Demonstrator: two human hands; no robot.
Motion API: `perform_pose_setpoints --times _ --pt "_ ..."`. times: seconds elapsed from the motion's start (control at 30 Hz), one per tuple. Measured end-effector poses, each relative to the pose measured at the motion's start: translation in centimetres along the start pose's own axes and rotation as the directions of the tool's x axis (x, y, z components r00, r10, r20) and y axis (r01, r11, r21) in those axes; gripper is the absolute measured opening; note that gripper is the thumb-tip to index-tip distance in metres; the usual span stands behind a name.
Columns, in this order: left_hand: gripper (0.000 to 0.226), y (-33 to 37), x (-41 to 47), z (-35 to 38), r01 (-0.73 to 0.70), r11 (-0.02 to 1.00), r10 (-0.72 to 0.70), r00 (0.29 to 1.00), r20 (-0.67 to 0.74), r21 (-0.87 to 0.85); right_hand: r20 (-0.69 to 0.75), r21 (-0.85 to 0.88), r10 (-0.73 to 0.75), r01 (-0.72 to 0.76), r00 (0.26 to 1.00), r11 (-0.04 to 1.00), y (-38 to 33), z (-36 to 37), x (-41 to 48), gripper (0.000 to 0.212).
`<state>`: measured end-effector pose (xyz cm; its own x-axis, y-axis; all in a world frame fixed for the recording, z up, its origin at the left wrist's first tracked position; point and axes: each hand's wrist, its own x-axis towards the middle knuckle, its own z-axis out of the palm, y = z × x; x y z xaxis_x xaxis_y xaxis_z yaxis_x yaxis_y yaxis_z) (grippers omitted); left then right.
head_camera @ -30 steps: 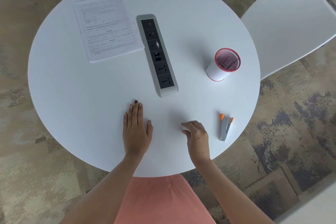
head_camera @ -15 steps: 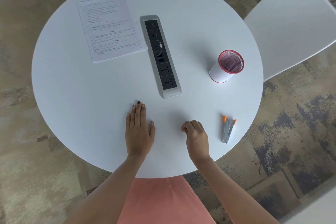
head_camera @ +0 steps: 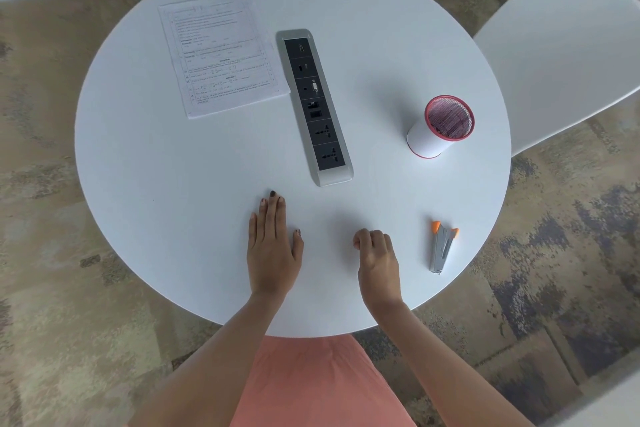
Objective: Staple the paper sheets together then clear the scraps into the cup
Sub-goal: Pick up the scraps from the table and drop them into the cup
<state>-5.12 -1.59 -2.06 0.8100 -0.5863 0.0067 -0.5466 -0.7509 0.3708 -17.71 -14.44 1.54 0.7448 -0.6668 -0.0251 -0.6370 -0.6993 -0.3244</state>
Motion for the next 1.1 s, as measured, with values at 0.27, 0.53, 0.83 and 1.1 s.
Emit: perform_pose_setpoints --times 0.27,0.53,0.83,1.1 --pt "0.061 -0.2 -0.1 0.2 -0.005 1.0 0.005 1.0 -0.006 -0.006 0.005 -0.014 0.02 -0.02 1.0 1.0 -0.4 0.4 0.2 0.065" --pt "0.06 -0.2 0.1 0.2 -0.006 1.0 0.006 1.0 -0.006 -0.007 -0.152 0.309 0.142 -0.089 0.978 0.947 0.4 -1.7 2.3 0.051" --pt "0.06 -0.2 0.1 0.3 -0.003 1.0 0.003 1.0 0.002 -0.004 -0.47 0.461 0.341 -0.103 0.814 0.881 3.0 -8.0 11.1 0.031" --pt "0.06 -0.1 0.1 0.2 -0.004 1.0 0.004 1.0 -0.005 0.006 -0.551 0.383 0.404 -0.209 0.73 0.9 5.7 -11.0 18.2 0.023"
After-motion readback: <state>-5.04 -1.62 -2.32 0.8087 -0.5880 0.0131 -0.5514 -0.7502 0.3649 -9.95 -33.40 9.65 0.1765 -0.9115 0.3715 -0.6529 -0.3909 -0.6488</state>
